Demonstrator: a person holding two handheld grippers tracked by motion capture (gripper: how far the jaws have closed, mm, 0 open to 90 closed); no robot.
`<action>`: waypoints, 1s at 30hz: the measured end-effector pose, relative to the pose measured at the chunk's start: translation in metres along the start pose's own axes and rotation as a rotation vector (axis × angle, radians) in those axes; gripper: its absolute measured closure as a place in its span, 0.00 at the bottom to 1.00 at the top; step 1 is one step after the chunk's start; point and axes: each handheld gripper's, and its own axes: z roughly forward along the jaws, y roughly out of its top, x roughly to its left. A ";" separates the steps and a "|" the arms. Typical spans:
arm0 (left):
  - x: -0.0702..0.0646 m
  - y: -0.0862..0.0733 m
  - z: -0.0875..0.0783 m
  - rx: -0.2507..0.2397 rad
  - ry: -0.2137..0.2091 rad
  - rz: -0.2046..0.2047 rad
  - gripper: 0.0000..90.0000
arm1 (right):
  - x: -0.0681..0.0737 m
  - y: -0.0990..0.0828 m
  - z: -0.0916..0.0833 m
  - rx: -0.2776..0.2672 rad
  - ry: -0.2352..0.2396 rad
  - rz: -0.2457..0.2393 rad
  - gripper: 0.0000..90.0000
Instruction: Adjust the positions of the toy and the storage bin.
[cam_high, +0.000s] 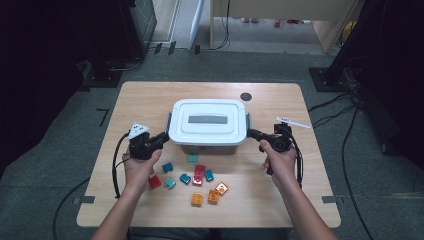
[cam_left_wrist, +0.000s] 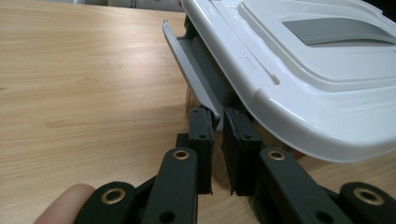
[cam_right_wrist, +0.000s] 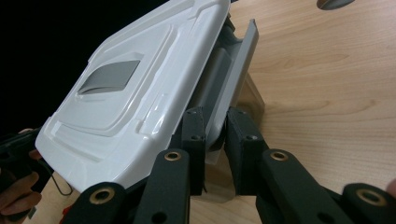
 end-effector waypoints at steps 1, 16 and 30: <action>0.000 0.000 0.000 0.000 0.000 0.000 0.92 | 0.000 0.000 0.000 0.000 0.000 0.000 0.88; -0.008 -0.010 -0.011 -0.015 -0.007 0.004 0.91 | -0.003 -0.016 -0.009 -0.005 0.021 0.022 0.89; 0.013 -0.014 -0.043 -0.104 0.003 -0.036 0.34 | -0.006 -0.011 -0.027 -0.151 -0.023 -0.124 0.26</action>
